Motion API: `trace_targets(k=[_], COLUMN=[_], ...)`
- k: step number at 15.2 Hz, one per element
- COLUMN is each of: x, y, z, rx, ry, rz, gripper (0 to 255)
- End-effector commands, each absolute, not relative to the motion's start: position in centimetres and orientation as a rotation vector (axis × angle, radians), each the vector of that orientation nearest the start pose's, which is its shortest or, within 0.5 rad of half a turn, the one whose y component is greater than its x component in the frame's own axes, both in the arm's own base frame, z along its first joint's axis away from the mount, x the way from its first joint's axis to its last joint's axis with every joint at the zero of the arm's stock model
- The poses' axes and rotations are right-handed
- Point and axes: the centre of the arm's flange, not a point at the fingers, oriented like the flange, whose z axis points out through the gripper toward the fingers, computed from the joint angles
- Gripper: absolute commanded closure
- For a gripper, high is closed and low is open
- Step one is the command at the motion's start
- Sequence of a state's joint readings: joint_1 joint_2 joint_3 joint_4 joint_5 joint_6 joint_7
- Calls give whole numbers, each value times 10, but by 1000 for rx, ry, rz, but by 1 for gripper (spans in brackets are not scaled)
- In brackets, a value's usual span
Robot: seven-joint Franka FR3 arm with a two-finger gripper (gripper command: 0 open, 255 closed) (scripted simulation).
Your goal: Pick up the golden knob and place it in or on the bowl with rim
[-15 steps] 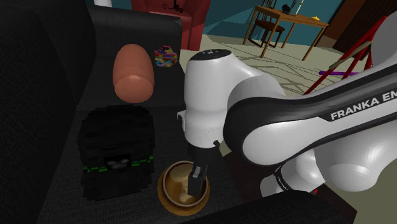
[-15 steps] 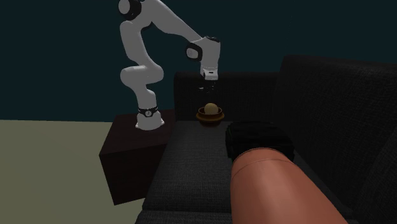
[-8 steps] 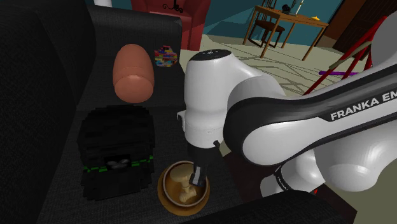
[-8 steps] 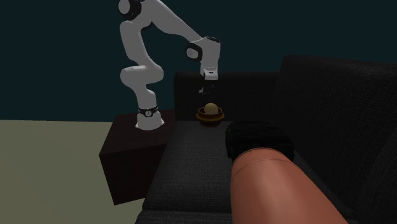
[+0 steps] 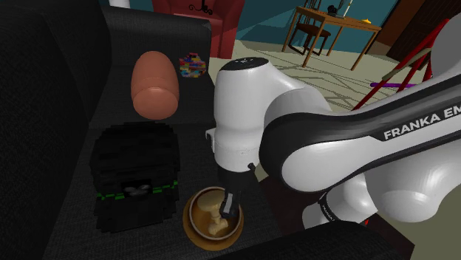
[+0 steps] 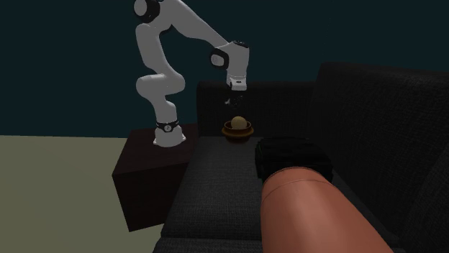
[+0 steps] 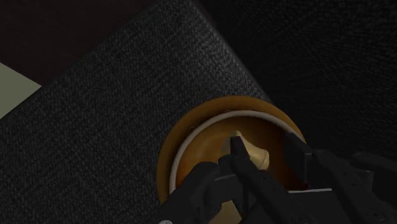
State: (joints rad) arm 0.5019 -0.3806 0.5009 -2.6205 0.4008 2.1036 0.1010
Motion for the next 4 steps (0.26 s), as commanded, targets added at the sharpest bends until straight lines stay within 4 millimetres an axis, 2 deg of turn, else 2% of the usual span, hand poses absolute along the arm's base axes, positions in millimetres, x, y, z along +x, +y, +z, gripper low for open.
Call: trace_targets(k=[1, 2, 3, 4], x=[162, 180, 180, 148], y=[333, 331, 331, 334], z=[341, 342, 342, 335], rx=[-3064, -2973, -2973, -3086], ry=[-563, -937, -937, -545], rz=[-58, 218, 218, -135], gripper=[0, 0, 0, 0])
